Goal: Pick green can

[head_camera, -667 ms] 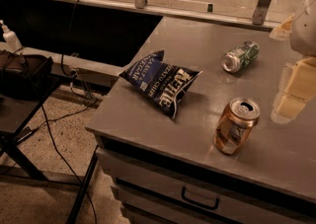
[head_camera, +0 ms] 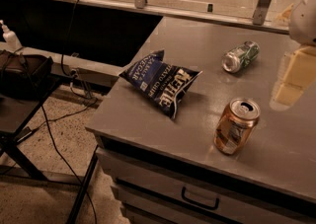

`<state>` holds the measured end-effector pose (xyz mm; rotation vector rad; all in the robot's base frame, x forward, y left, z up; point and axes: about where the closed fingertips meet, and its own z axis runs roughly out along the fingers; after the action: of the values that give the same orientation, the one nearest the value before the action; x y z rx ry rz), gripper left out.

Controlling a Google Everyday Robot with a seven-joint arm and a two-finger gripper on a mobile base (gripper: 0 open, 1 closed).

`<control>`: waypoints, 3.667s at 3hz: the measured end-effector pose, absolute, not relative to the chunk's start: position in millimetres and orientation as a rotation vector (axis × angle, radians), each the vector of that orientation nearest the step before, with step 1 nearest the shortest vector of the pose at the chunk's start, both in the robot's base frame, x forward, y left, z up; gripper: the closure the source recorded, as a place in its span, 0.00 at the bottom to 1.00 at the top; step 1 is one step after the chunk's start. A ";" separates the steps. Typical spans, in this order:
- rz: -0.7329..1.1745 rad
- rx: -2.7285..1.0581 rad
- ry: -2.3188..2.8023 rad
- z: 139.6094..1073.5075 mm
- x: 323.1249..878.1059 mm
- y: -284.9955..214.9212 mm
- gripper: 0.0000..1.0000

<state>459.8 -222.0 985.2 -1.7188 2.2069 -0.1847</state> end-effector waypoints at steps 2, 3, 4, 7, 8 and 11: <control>-0.431 -1.904 2.009 994.9 546.8 -273.2 0.00; -0.461 -2.019 1.866 982.3 585.0 -287.0 0.00; -0.473 -2.123 1.765 972.1 597.0 -289.0 0.00; -0.498 -2.257 1.525 923.4 657.4 -263.5 0.00; -0.504 -2.331 1.422 902.7 675.4 -250.9 0.00; -0.508 -2.477 1.376 851.8 698.4 -251.5 0.47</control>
Offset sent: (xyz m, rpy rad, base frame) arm 0.1317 -0.0776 0.0089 -0.2798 -0.1562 0.3382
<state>698.4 -251.5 851.8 -2.4774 1.3764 -0.5078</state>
